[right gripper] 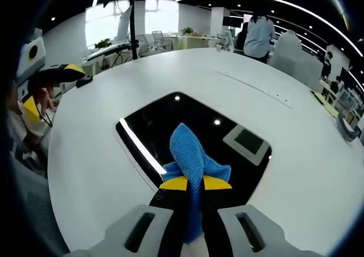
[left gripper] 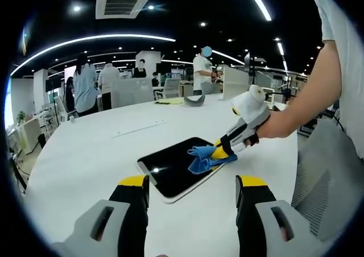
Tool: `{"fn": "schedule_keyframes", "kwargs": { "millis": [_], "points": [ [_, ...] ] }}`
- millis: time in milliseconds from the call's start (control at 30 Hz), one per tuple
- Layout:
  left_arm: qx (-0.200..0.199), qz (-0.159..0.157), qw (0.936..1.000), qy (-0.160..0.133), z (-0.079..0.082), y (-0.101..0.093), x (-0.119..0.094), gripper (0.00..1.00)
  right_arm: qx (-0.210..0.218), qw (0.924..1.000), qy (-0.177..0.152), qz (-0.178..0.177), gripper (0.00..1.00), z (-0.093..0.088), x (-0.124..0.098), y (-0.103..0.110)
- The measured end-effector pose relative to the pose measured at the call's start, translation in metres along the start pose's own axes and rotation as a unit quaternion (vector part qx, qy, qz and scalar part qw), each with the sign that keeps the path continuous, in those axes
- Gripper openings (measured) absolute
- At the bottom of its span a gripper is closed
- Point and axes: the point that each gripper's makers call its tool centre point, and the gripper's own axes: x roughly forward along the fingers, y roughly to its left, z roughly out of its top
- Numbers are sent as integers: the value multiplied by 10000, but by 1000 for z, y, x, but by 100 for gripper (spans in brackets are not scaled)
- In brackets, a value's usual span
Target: Wipe the mirror surface with the cleaning cloth until all visible marks leave the cleaned area.
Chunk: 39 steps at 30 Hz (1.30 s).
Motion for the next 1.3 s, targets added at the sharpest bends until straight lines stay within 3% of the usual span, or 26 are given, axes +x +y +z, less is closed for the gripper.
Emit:
{"fn": "schedule_keyframes", "kwargs": {
  "millis": [1300],
  "points": [
    [-3,-48,10000,27,-4,-2,1,60,-39,9998,22,178,2,-8,-10,28]
  ]
}}
